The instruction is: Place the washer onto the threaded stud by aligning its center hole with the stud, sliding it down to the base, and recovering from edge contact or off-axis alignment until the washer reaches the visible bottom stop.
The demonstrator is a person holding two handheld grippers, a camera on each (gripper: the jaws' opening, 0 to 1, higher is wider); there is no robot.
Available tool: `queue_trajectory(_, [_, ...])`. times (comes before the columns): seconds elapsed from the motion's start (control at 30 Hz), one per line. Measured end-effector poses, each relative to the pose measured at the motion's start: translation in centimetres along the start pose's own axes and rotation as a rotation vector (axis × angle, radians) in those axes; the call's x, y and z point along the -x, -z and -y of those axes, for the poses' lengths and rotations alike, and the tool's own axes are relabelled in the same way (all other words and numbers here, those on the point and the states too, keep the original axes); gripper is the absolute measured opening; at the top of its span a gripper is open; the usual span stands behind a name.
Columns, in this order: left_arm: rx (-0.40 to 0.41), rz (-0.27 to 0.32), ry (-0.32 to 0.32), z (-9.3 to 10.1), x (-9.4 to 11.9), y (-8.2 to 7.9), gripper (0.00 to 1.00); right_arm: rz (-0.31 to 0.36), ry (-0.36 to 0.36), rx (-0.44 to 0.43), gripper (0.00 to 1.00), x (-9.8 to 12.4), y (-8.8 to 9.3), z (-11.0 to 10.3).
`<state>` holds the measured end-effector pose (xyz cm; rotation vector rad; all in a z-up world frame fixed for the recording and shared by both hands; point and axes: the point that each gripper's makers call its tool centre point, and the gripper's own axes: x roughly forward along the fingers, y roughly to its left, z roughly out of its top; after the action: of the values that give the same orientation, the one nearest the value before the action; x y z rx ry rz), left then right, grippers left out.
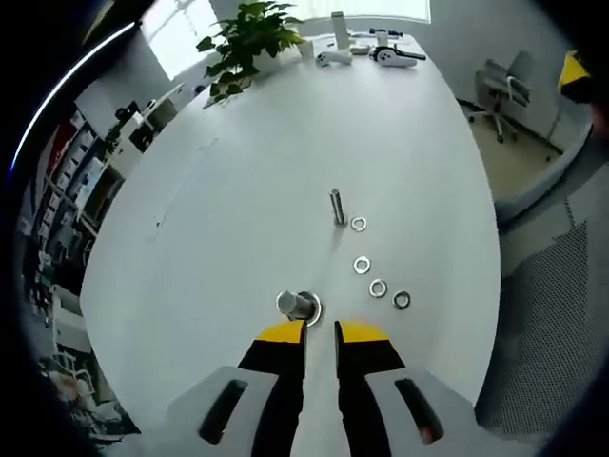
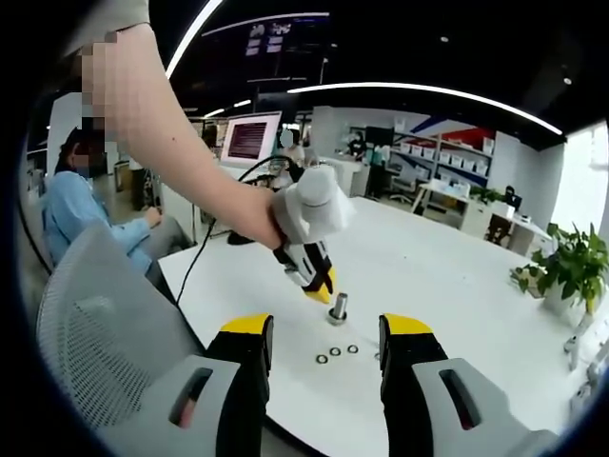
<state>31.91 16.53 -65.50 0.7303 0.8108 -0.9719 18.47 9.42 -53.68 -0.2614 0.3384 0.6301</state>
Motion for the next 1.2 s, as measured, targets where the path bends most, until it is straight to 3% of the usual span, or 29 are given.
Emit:
queue_trajectory(0.17, [0.002, -0.002, -0.007, 0.7, 1.1, 0.9, 0.09, 0.001, -0.019, 0.009, 0.47, -0.1, -0.1, -0.5])
queue_trajectory(0.27, [0.049, 0.020, -0.017, 0.7, 2.0, 1.1, 0.10, 0.001, -0.027, 0.009, 0.47, -0.1, -0.1, -0.6])
queue_trajectory(0.57, [0.201, 0.152, -0.065, 2.4, 5.5, 0.6, 0.11, 0.006, -0.051, 0.018, 0.47, -0.1, -0.2, -1.1])
queue_trajectory(0.67, [0.210, 0.159, -0.074, 3.0, 6.5, 1.2, 0.11, 0.001, -0.058, 0.026, 0.47, -0.1, -0.1, -1.3])
queue_trajectory(0.8, [0.316, 0.220, -0.108, 2.8, 7.8, 1.3, 0.13, 0.001, -0.063, 0.031, 0.47, -0.1, -0.1, -1.5])
queue_trajectory(1.0, [0.366, 0.299, -0.148, 3.5, 9.6, 1.6, 0.14, -0.006, -0.062, 0.030, 0.47, -0.2, 0.0, -1.5])
queue_trajectory(1.2, [0.437, 0.330, -0.180, 3.8, 11.1, 2.8, 0.14, -0.011, -0.070, 0.048, 0.47, -0.3, 0.1, -1.8])
